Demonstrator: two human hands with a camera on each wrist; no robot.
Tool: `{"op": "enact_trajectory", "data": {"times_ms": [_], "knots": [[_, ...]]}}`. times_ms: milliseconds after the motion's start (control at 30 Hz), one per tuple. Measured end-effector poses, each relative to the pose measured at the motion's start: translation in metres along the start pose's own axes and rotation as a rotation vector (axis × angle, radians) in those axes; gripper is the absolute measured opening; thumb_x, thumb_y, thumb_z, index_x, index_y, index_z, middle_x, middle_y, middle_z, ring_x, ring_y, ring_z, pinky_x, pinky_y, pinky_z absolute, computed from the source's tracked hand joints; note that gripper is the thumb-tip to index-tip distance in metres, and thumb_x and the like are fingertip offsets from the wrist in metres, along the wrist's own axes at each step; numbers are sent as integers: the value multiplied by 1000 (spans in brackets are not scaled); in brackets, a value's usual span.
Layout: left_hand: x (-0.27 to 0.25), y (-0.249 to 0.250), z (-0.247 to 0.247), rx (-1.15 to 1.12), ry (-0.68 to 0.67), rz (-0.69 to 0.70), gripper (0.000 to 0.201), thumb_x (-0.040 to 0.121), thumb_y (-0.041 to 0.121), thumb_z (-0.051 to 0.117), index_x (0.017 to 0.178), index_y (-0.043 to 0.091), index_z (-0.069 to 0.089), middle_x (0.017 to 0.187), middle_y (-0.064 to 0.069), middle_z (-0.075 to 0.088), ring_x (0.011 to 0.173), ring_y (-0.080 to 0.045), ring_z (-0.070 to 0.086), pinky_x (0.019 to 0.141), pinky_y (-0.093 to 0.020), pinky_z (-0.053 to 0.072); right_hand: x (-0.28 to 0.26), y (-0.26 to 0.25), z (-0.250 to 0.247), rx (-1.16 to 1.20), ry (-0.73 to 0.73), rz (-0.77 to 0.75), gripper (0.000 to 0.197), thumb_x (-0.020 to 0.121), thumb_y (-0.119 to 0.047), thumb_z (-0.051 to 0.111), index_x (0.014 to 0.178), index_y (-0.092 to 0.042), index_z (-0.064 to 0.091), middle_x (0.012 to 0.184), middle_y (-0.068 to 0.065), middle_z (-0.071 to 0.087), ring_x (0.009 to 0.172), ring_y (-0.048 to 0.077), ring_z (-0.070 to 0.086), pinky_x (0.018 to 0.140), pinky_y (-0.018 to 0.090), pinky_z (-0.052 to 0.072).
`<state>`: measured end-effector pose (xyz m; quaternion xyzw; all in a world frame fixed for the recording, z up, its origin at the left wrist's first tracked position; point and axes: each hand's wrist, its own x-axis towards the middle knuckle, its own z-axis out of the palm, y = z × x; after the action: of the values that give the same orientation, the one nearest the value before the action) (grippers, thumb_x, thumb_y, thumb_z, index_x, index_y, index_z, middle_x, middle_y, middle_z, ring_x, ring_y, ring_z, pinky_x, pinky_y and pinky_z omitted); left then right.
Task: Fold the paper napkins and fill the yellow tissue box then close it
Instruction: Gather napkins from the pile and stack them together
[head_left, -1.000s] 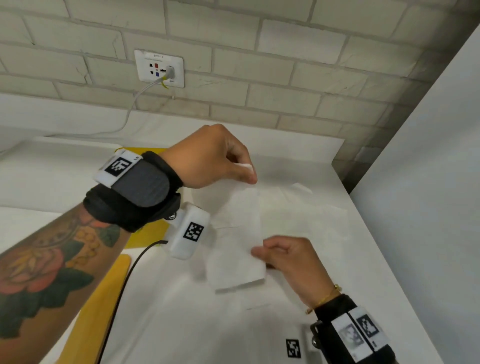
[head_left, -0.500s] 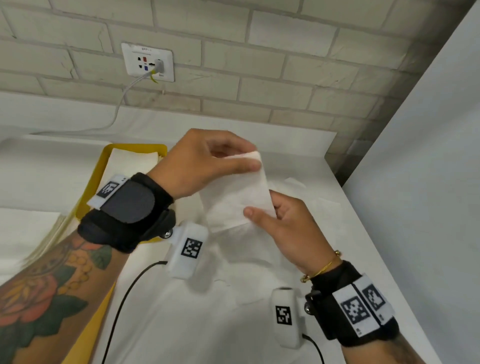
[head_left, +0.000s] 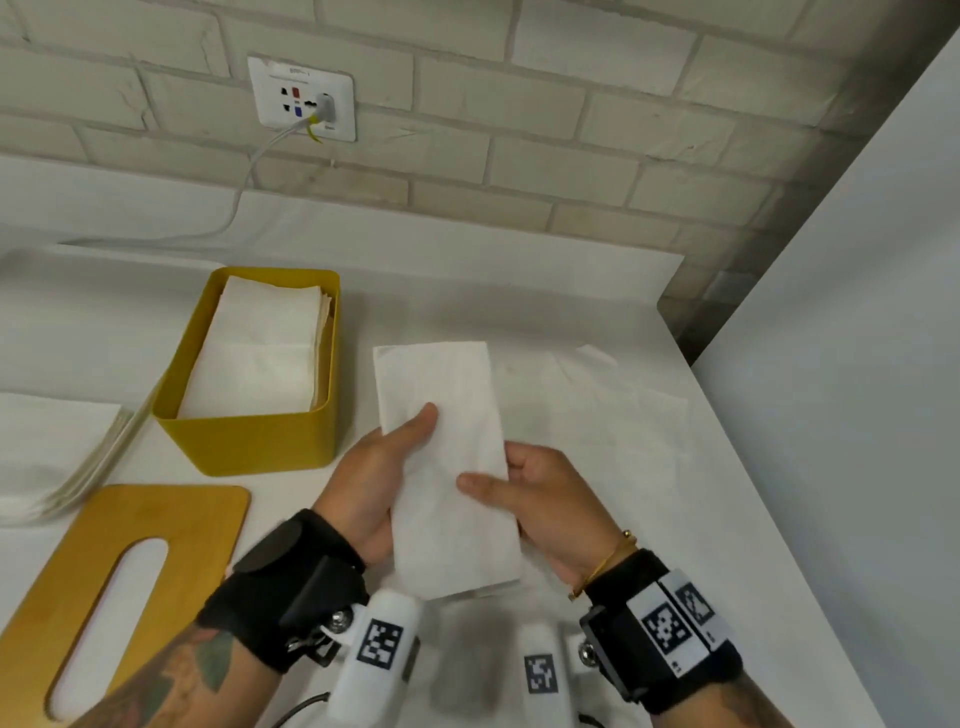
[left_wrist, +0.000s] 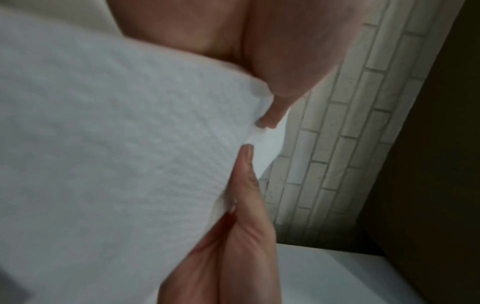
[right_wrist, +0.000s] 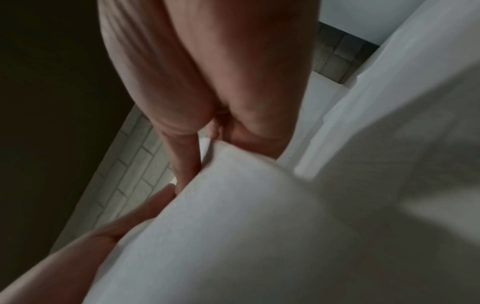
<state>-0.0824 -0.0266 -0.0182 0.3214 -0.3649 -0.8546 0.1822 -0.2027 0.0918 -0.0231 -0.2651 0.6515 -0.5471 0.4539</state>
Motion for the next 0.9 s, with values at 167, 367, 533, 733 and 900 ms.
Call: {"op": "enact_trajectory", "data": {"times_ms": [167,367,533,733,900], "knots": [[1,1,-15,-56,45,9,33,95,28,60,120,8,68,110,-15,76,92,-29,75,83,-44,57,-26,10,-27,-200,-247,205,6,94,-3,68,96,-2,63,92,15,77,85,28,77,70,29,61],[1,0,-25,-77,64,38,35,95,28,61,126,14,66,117,-12,75,102,-30,74,91,-49,53,-6,-19,-106,-305,293,97,9,95,-10,67,99,-4,72,97,16,77,83,27,75,73,34,59],[0,-3,-24,-81,56,61,28,98,26,58,123,17,66,115,-10,76,99,-27,75,84,-46,60,27,-19,-137,-376,505,237,13,92,-21,69,95,-8,71,97,8,77,80,21,72,73,30,56],[-4,-7,-30,-100,76,59,30,98,27,57,126,18,65,117,-10,75,102,-28,74,84,-48,61,43,-12,-124,-458,501,313,26,90,-34,74,81,-12,64,69,2,56,56,15,46,53,22,36],[-8,-8,-34,-101,91,51,29,98,28,57,122,16,67,116,-11,75,102,-28,74,95,-49,52,46,-6,-124,-385,626,56,6,89,-24,75,91,-18,76,83,-3,69,83,19,61,79,33,52]]}}
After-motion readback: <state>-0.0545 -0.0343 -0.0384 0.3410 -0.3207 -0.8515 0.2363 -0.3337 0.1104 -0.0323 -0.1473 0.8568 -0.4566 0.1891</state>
